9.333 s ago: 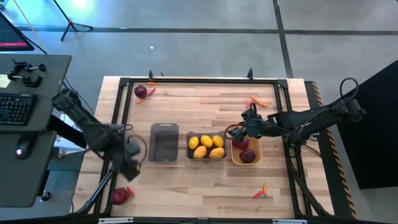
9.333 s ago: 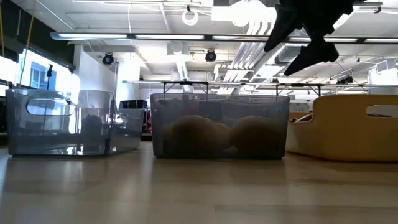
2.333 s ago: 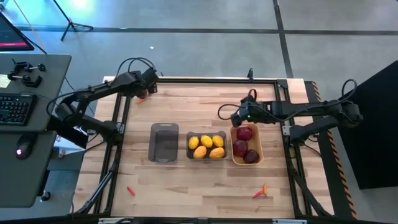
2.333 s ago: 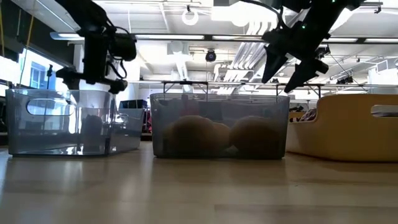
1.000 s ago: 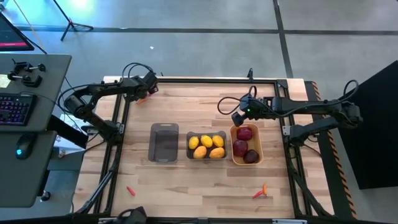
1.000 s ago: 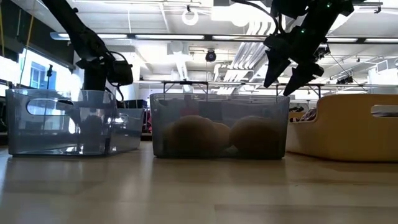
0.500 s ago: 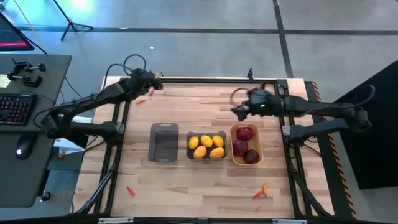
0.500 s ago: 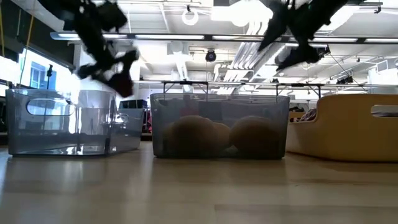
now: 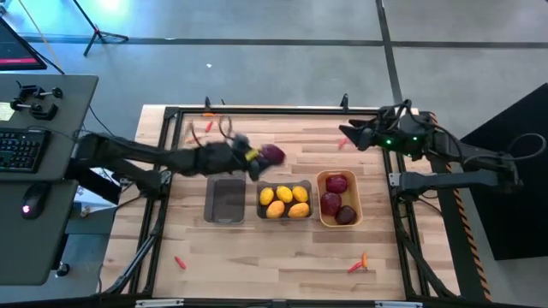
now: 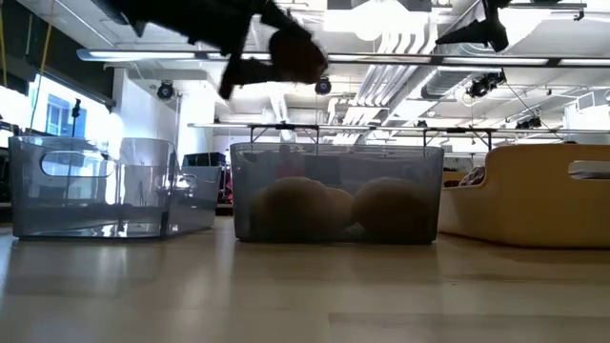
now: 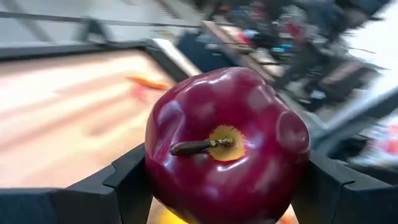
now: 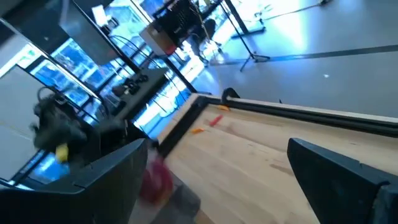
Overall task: Sort produce into baskets
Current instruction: Put the apple into the yellow bin
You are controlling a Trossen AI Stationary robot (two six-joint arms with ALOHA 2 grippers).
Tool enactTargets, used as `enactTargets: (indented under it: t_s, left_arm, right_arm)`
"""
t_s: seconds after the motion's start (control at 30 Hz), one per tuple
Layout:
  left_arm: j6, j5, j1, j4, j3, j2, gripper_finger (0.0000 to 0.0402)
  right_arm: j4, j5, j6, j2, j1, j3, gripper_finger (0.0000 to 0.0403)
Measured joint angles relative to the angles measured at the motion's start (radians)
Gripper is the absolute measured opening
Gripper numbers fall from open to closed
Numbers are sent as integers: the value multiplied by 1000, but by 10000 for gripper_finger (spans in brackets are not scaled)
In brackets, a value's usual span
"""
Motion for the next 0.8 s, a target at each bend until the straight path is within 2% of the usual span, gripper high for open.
enactTargets:
  t_s: [0.1,0.23,0.43,0.6,0.8]
  left_arm:
    - [-1,-6,-62,101,42,127,272]
    - [21,3,-104,95,178,290,273]
    - [176,58,-124,57,431,504,273]
    - [296,121,-120,5,619,642,274]
    - [374,156,-117,-3,767,781,274]
  right_arm:
    - [20,-10,-4,-4,0,0,376]
    - [40,-70,-52,8,0,0,376]
    - [41,-139,-120,20,0,0,376]
    - [42,-145,-165,19,0,0,376]
    - [43,-121,-176,20,0,0,376]
